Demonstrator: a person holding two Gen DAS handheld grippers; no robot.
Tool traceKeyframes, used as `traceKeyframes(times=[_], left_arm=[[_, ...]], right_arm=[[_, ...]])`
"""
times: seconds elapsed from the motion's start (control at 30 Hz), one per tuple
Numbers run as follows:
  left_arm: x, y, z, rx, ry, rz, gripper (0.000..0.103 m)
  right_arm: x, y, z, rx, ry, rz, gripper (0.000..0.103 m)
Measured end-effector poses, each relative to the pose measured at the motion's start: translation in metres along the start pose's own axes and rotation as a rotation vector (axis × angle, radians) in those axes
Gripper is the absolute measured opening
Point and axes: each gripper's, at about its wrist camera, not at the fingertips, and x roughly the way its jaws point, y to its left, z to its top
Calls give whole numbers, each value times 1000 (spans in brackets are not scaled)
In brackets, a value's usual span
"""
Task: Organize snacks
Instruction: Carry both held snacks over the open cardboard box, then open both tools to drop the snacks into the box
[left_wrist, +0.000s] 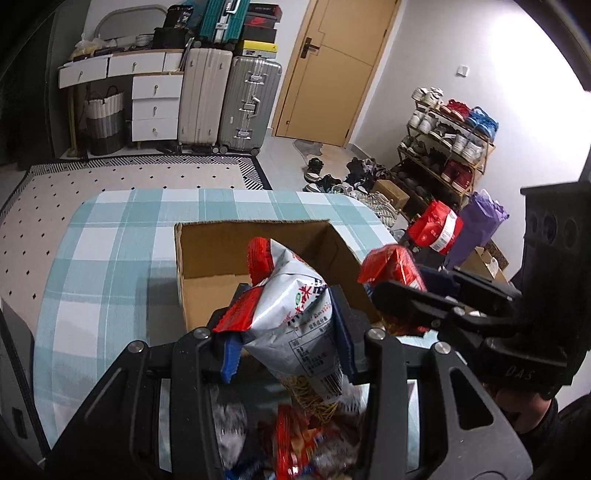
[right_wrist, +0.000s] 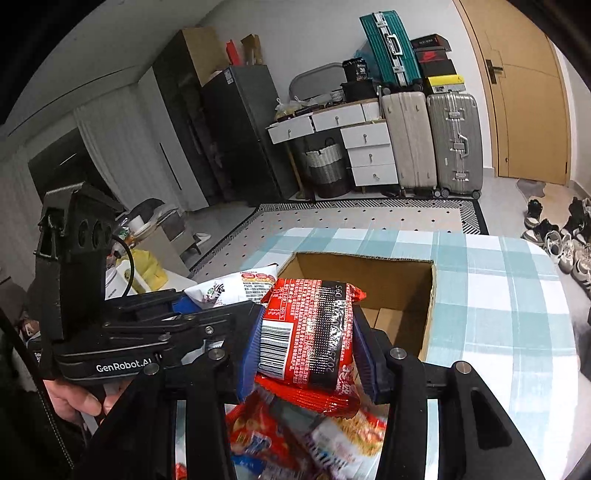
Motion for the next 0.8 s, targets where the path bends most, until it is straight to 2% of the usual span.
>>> traceKeyframes(times=[0.13,0.43,0.53,0.6,0.63,0.8], left_arm=[[24,7,16,3,16,16,39],[75,27,25,2,57,41,39],[89,37,29,-26,62,48,42],[94,40,30,-28,73,77,52],[94,41,31,-26,67,89,56],[81,34,27,7,33,106,59]], right_arm=[[19,-13,9,31,20,4,45],[63,-34,10,13,88,-39,45],[74,-37,7,-4,78,-70,52],[80,-39,7,-10,67,-92,67],[81,-41,7,-11,62,-97,68],[71,-42,6,-20,45,-103,69]])
